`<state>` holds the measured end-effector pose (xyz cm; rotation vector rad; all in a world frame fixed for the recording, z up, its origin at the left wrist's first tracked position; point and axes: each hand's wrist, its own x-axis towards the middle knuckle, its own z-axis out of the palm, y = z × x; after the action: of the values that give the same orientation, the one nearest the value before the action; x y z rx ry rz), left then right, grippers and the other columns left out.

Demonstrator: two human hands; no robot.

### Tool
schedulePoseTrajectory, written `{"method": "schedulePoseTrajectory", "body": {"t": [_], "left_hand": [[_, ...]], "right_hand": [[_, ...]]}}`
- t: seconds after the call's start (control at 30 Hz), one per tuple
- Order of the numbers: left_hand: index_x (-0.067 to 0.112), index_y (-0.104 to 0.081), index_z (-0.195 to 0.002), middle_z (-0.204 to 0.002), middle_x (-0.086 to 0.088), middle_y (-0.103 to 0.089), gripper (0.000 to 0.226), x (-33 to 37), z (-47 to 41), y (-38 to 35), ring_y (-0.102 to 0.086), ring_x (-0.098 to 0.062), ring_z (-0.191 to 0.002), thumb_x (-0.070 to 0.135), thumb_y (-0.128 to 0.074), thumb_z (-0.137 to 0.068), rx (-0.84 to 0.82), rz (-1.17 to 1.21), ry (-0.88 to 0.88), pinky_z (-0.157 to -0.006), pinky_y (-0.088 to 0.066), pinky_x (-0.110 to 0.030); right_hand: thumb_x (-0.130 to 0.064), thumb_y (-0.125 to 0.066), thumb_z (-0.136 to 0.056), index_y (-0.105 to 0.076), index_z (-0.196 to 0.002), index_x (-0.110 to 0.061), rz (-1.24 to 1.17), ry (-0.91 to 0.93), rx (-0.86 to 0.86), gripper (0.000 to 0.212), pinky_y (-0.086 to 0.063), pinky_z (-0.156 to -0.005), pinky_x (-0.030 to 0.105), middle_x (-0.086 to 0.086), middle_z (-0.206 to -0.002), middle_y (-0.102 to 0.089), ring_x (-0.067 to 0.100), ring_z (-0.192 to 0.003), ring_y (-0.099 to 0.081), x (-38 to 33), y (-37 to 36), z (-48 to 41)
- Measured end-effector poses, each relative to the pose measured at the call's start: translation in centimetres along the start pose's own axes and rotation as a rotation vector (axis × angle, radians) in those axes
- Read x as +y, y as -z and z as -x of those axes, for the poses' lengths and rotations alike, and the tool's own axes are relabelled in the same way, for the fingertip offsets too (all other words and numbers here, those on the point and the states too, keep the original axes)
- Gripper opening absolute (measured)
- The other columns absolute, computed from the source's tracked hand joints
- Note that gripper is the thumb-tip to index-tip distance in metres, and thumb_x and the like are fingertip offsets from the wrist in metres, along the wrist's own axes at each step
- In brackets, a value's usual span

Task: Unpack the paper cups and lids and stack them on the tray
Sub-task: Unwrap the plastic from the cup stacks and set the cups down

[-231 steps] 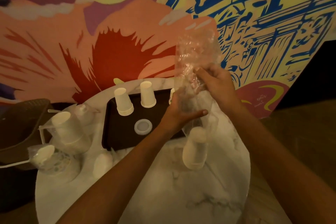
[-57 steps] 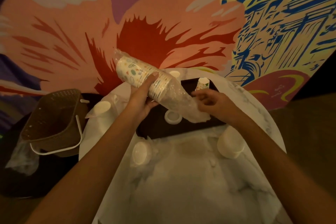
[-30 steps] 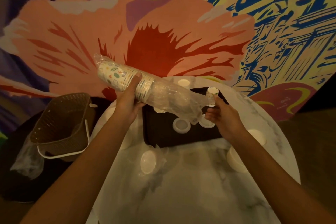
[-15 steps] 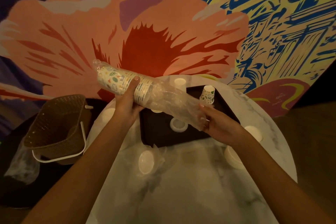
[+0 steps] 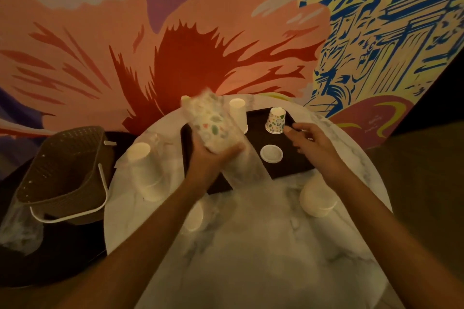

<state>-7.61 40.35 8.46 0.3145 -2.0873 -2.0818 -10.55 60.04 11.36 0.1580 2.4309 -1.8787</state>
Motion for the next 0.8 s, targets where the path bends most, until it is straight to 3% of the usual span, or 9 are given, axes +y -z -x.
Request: {"method": "schedulePoseTrajectory", "body": {"t": [0.07, 0.1, 0.17, 0.23, 0.3, 0.37, 0.5, 0.67, 0.8], "left_hand": [[0.027, -0.022, -0.131, -0.113, 0.019, -0.046, 0.088, -1.8, 1.3, -2.4, -0.048, -0.002, -0.107, 0.011, -0.079, -0.067, -0.148, -0.084, -0.046, -0.077, -0.049, -0.011], [0.028, -0.023, -0.130, -0.115, 0.017, -0.047, 0.090, -2.7, 1.7, -3.5, -0.047, -0.004, -0.111, 0.012, -0.081, -0.064, -0.206, -0.136, -0.075, -0.082, -0.049, -0.015], [0.029, -0.022, -0.128, -0.121, 0.012, -0.045, 0.092, -3.6, 2.3, -5.2, -0.045, -0.008, -0.118, 0.015, -0.084, -0.061, -0.276, -0.192, -0.113, -0.092, -0.047, -0.022], [0.024, -0.023, -0.131, -0.115, 0.020, -0.042, 0.092, -3.6, 2.6, -6.6, -0.044, 0.000, -0.114, 0.015, -0.084, -0.061, -0.298, -0.212, -0.123, -0.089, -0.044, -0.012], [0.022, -0.023, -0.132, -0.115, 0.021, -0.041, 0.092, -3.2, 2.5, -7.3, -0.045, 0.006, -0.108, 0.012, -0.083, -0.063, -0.346, -0.206, -0.138, -0.086, -0.046, -0.007], [0.025, -0.020, -0.132, -0.122, 0.013, -0.044, 0.092, -2.9, 2.1, -7.6, -0.047, 0.001, -0.111, 0.010, -0.081, -0.064, -0.414, -0.198, -0.126, -0.080, -0.046, -0.003], [0.019, -0.017, -0.139, -0.130, 0.003, -0.042, 0.100, -2.4, 1.8, -7.9, -0.045, -0.007, -0.117, 0.011, -0.083, -0.063, -0.444, -0.255, -0.117, -0.073, -0.046, -0.005], [0.016, -0.017, -0.140, -0.121, 0.009, -0.037, 0.099, -1.8, 2.0, -8.0, -0.046, 0.001, -0.102, 0.005, -0.081, -0.064, -0.436, -0.251, -0.130, -0.066, -0.043, 0.002], [0.015, -0.019, -0.140, -0.129, 0.007, -0.039, 0.097, -1.6, 2.2, -8.2, -0.039, -0.004, -0.116, 0.010, -0.081, -0.065, -0.423, -0.290, -0.167, -0.071, -0.040, 0.004]], "right_hand": [[-0.036, -0.063, -0.081, -0.045, -0.130, -0.023, -0.013, 0.093, -0.118, 0.054, -0.044, -0.089, 0.021, -0.004, -0.116, -0.053, 0.008, -0.105, -0.053, -0.5, 0.6, 0.6], [-0.033, -0.065, -0.080, -0.041, -0.134, -0.025, -0.007, 0.131, -0.181, 0.060, -0.044, -0.088, 0.019, -0.004, -0.123, -0.051, 0.007, -0.108, -0.053, -0.6, 1.0, 0.8], [-0.030, -0.071, -0.071, -0.033, -0.139, -0.027, 0.031, 0.179, -0.301, 0.078, -0.044, -0.098, 0.027, -0.003, -0.133, -0.047, 0.012, -0.118, -0.049, -0.3, 1.6, 1.0], [-0.028, -0.073, -0.067, -0.029, -0.141, -0.030, 0.050, 0.190, -0.385, 0.086, -0.043, -0.104, 0.036, -0.002, -0.137, -0.045, 0.017, -0.124, -0.047, 0.0, 2.4, 1.4], [-0.017, -0.072, -0.074, -0.028, -0.140, -0.031, 0.049, 0.190, -0.409, 0.080, -0.044, -0.102, 0.034, -0.007, -0.131, -0.048, 0.016, -0.122, -0.047, 0.1, 3.2, 1.7], [-0.011, -0.070, -0.077, -0.029, -0.139, -0.033, 0.083, 0.213, -0.402, 0.078, -0.046, -0.097, 0.025, -0.014, -0.123, -0.048, 0.012, -0.118, -0.048, 0.2, 3.8, 1.9], [-0.025, -0.075, -0.072, -0.039, -0.127, -0.039, 0.162, 0.229, -0.344, 0.067, -0.049, -0.086, 0.019, -0.017, -0.117, -0.051, 0.008, -0.110, -0.050, 0.2, 4.2, 2.5], [-0.030, -0.072, -0.074, -0.052, -0.117, -0.032, 0.111, 0.275, -0.264, 0.047, -0.052, -0.080, 0.017, -0.009, -0.109, -0.063, 0.006, -0.100, -0.060, 0.1, 4.0, 2.8], [-0.028, -0.071, -0.076, -0.057, -0.096, -0.033, 0.100, 0.331, -0.200, 0.025, -0.052, -0.073, 0.014, -0.012, -0.095, -0.065, 0.004, -0.090, -0.062, 0.0, 4.0, 3.0]]}}
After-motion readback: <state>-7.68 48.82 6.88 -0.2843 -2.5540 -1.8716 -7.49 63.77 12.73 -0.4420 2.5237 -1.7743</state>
